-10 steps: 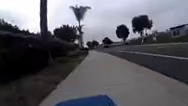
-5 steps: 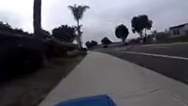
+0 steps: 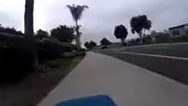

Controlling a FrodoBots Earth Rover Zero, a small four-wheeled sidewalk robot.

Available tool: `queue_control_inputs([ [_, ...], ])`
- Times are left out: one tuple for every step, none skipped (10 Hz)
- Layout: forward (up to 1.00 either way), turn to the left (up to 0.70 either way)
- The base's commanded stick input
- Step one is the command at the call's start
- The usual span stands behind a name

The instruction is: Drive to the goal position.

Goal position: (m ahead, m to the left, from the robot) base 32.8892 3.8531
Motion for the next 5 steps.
queue_control_inputs([
  [1.00, 0.00],
  [1.00, 0.01],
  [1.00, 0.14],
  [1.00, 0.27],
  [1.00, 0.27],
])
